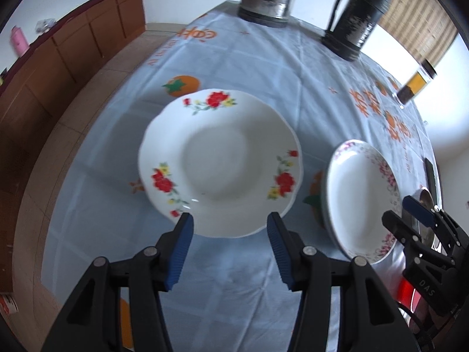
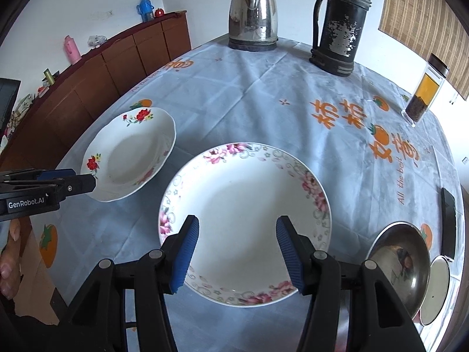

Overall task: Organize plates and bowls
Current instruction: 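Move both grippers to the rim of the red-flower plate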

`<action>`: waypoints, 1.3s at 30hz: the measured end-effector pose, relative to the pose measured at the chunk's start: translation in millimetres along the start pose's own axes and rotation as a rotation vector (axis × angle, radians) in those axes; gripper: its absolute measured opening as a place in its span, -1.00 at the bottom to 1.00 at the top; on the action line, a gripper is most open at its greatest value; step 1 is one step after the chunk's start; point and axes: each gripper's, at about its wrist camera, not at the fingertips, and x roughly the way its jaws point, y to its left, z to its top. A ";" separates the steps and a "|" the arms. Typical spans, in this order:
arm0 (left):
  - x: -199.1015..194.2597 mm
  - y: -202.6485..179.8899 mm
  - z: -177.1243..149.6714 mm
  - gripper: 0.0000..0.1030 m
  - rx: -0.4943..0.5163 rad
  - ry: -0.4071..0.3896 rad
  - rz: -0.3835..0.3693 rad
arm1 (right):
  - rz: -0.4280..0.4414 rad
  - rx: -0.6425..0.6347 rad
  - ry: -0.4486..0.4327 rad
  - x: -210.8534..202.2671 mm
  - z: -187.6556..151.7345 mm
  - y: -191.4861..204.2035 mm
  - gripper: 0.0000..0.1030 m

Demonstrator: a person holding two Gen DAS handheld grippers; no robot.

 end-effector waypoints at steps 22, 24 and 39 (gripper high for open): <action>9.2 53.7 19.1 0.02 -0.070 -0.011 0.041 | 0.035 -0.035 0.004 22.6 33.7 40.2 0.11; 11.2 57.4 20.7 0.02 -0.073 -0.010 0.049 | 0.038 -0.036 0.004 25.0 35.8 42.8 0.11; 33.0 75.5 37.0 0.02 -0.074 0.010 0.071 | 0.053 -0.062 0.019 54.5 66.2 61.7 0.06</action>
